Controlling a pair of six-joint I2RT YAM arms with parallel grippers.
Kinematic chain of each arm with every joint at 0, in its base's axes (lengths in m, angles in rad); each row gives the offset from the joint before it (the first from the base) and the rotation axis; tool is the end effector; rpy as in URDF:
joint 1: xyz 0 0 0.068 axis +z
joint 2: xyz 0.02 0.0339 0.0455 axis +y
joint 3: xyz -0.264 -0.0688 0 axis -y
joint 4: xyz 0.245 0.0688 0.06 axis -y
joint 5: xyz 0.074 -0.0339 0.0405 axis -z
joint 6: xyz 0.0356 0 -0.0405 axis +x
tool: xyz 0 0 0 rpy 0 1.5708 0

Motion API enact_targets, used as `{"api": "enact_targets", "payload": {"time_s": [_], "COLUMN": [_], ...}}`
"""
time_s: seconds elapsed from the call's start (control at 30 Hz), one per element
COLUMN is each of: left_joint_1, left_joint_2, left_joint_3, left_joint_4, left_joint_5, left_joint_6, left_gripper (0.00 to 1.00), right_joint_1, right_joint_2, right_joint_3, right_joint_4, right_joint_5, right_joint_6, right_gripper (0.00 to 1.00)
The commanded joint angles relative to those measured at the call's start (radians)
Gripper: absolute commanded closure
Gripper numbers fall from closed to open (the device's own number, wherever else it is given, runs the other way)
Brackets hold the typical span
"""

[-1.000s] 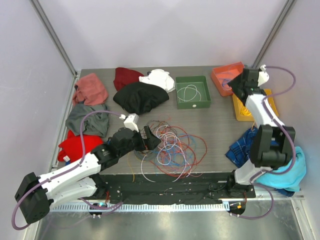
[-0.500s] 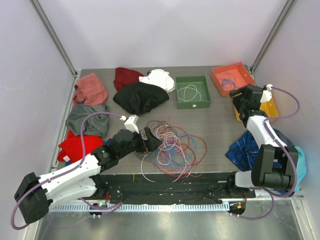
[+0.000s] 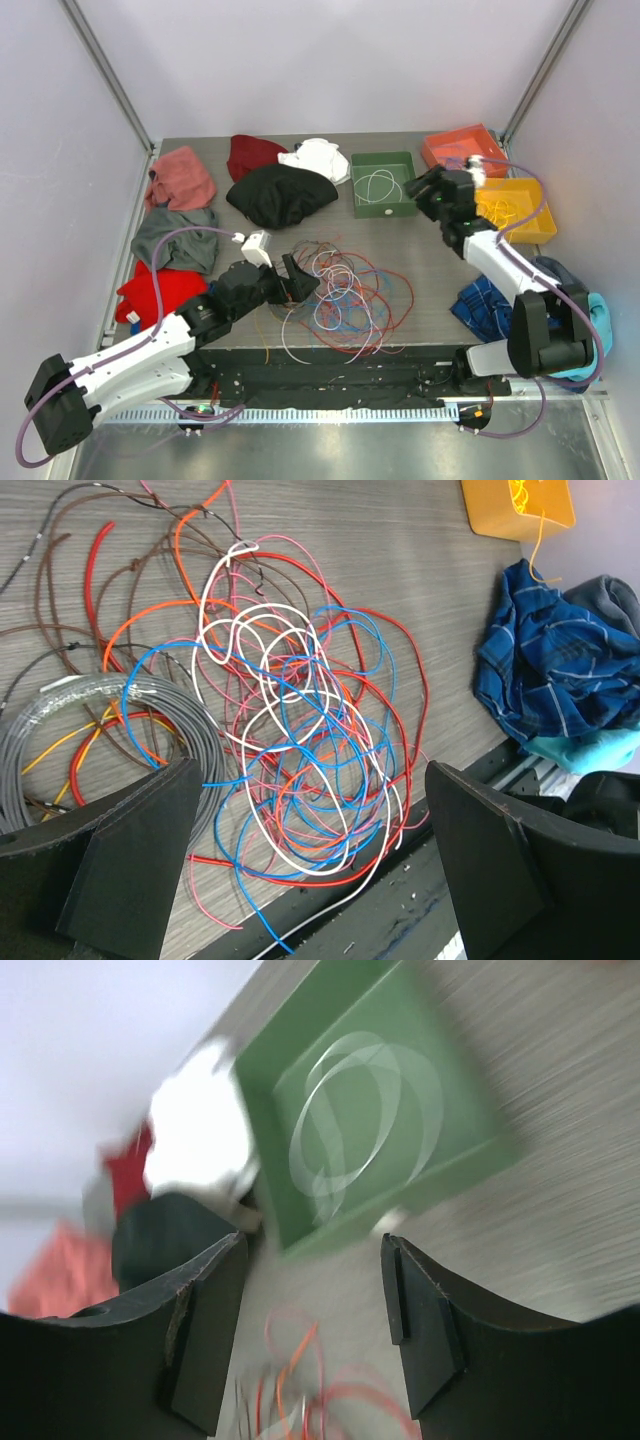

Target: Untangle the cables

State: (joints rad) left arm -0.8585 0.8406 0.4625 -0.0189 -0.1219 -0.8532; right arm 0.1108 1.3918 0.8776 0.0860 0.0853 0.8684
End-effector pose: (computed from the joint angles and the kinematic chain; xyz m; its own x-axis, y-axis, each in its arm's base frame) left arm 0.1305 -0.1444 0.2332 -0.6769 -0.3602 -0.6419 0.2554 0.7029 -0.6639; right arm 0.3138 0.0319 0.2596 -0.2919 0.7327 -0.6147 0.2936 0.6803 0.6715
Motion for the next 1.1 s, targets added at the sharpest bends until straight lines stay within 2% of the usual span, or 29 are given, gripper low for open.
{"api": "enact_targets", "payload": {"time_s": [0.0,0.07,0.27,0.57,0.73,1.07], "left_joint_1": [-0.005,-0.005,-0.004,-0.005,-0.005,-0.004], "left_joint_2": [0.003,0.005,0.014,0.074,0.126,0.135], "left_joint_3": [0.007,0.007,0.018,0.030,0.060,0.064], "left_joint_4": [-0.001,-0.006,-0.024,-0.010,-0.006,0.007], "left_joint_5": [-0.047,-0.054,-0.064,-0.058,-0.036,-0.033], "left_joint_6": [0.006,0.006,-0.001,-0.004,0.009,0.022], "left_gripper": [0.00,0.00,0.00,0.00,0.00,0.00], "right_joint_1": [0.200,0.295,0.432,0.448,0.467,0.484], "right_joint_2": [-0.079,-0.074,-0.129,-0.273,-0.272,-0.229], "right_joint_3": [-0.026,-0.064,-0.160,-0.308,-0.350,-0.419], "right_joint_4": [-0.063,-0.080,-0.178,-0.278,-0.290,-0.224], "right_joint_5": [0.030,0.047,0.135,0.186,0.165,0.149], "right_joint_6": [-0.166,-0.187,-0.230,-0.215,-0.206,-0.187], "right_gripper": [0.37,0.37,0.39,0.41,0.44,0.51]}}
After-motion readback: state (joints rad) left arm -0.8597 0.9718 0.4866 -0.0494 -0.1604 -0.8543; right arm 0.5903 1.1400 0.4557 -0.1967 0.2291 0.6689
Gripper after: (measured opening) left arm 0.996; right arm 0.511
